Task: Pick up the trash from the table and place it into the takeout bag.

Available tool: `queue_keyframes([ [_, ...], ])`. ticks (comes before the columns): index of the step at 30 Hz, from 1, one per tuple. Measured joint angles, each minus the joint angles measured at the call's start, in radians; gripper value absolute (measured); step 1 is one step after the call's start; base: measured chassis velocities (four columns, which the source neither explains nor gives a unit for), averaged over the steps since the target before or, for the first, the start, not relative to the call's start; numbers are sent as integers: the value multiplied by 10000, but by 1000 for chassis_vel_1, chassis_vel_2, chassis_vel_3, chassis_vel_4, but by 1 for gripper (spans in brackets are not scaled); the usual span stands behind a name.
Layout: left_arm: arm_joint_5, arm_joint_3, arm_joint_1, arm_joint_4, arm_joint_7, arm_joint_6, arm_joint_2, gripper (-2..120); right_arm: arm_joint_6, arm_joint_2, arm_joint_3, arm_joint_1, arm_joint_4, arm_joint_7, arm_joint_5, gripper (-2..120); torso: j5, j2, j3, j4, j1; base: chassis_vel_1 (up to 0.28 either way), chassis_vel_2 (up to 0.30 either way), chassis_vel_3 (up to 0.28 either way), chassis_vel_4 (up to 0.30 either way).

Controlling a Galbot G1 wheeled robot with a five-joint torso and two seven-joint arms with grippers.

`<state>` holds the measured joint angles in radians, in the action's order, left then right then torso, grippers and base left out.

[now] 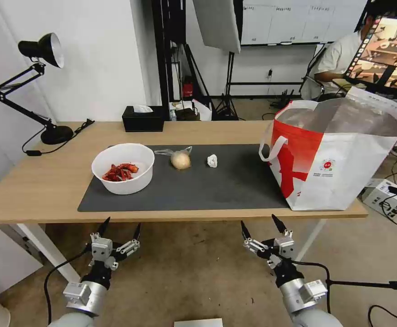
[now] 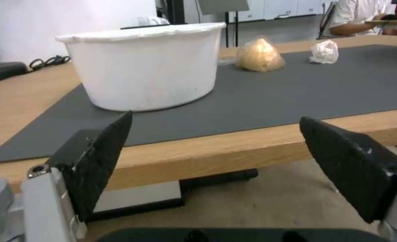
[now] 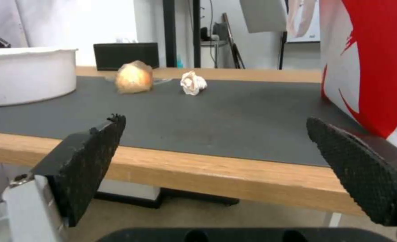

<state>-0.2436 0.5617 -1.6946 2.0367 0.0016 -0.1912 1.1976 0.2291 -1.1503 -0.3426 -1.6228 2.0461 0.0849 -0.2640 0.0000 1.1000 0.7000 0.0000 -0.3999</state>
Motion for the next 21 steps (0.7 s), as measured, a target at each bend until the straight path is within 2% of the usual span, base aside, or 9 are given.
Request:
queue_keyframes([
  [6, -42, -7, 13, -145, 1, -91, -41, 100, -320, 110, 356, 573, 137, 17, -34, 100, 0, 0, 0, -2, 0, 0, 0, 0, 0],
  [10, -63, 14, 35, -170, -3, -139, -47, 100, -820, 327, 871, 1487, 369, 75, -173, 100, 0, 0, 1, -1, -1, 0, 0, 0, 0],
  [17, -64, 8, 14, -151, -10, -140, -8, 100, -1703, 891, 1974, 3639, 255, 273, -737, 100, 0, -1, 2, 0, -1, 0, 0, 0, 0],
  [19, -64, 9, 9, -151, -10, -140, -8, 100, -1768, 917, 2042, 3796, 205, 303, -789, 100, 1, -1, 1, -1, -1, 0, 0, 0, 0],
  [21, -64, 19, -2, -128, -12, -146, 2, 100, -2257, 1026, 2625, 5158, -301, 588, -1320, 100, 0, -1, 1, 1, -1, 0, 0, 0, 0],
])
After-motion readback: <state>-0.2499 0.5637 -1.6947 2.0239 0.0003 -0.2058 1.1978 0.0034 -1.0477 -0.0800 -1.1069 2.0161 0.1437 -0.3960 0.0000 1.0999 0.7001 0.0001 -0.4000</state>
